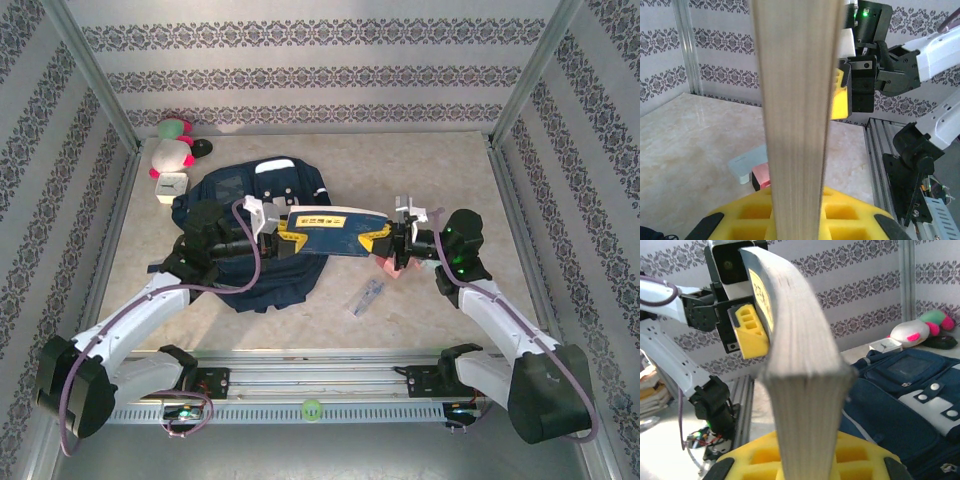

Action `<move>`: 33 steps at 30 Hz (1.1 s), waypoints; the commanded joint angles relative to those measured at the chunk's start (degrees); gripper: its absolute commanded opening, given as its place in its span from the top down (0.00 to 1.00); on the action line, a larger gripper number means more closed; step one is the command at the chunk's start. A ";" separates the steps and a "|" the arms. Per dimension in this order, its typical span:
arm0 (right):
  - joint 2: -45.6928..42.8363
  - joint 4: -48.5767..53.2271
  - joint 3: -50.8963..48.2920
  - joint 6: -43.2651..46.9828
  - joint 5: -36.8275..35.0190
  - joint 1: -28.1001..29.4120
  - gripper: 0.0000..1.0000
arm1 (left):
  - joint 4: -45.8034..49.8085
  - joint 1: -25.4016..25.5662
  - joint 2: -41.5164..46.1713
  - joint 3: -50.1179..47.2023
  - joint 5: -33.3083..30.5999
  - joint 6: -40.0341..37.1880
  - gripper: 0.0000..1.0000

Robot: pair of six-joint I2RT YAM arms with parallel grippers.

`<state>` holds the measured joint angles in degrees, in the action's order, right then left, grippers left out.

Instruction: Pack the student bag

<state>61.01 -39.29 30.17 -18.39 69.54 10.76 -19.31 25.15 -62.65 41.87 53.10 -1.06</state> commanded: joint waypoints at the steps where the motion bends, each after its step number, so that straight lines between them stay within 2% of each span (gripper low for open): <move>1: -0.14 -4.82 -0.90 -4.85 -2.49 -3.40 1.00 | 5.33 -2.24 2.09 1.10 -2.87 -4.04 0.63; 3: 0.03 -4.54 -2.52 -8.98 -7.60 -6.37 1.00 | 20.95 -2.55 4.61 3.28 -8.30 -17.61 0.53; 6: 0.64 -2.08 -4.36 -14.93 -14.99 -7.94 1.00 | 41.25 -2.47 5.53 7.84 -17.87 -33.72 0.41; 9: 1.29 1.93 -5.21 -19.65 -21.64 -7.95 1.00 | 53.53 -2.37 4.62 10.33 -23.58 -42.38 0.31; 12: 1.65 2.77 -5.76 -22.02 -23.90 -7.80 1.00 | 59.96 -2.11 3.25 10.10 -27.95 -47.97 0.29; 20: 2.27 6.33 -5.52 -21.87 -23.84 -7.27 1.00 | 63.80 5.23 -4.08 7.38 -44.20 -52.64 0.28; 28: 2.16 7.22 -5.21 -21.43 -23.78 -6.73 1.00 | 61.45 6.02 -13.12 8.66 -53.70 -47.62 0.21; 29: 2.20 7.25 -5.15 -21.51 -23.66 -6.79 1.00 | 60.42 5.97 -13.77 8.55 -54.57 -47.13 0.22; 31: 2.27 7.29 -5.22 -21.60 -23.71 -6.63 1.00 | 57.84 6.00 -14.14 8.17 -55.13 -46.11 0.31; 33: 2.26 7.59 -5.45 -21.77 -23.73 -6.63 1.00 | 55.75 6.13 -13.53 7.82 -54.65 -45.58 0.51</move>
<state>63.44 -30.00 24.12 -39.35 45.82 3.64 39.27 30.46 -77.08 49.50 0.89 -48.47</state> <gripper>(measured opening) 0.074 0.542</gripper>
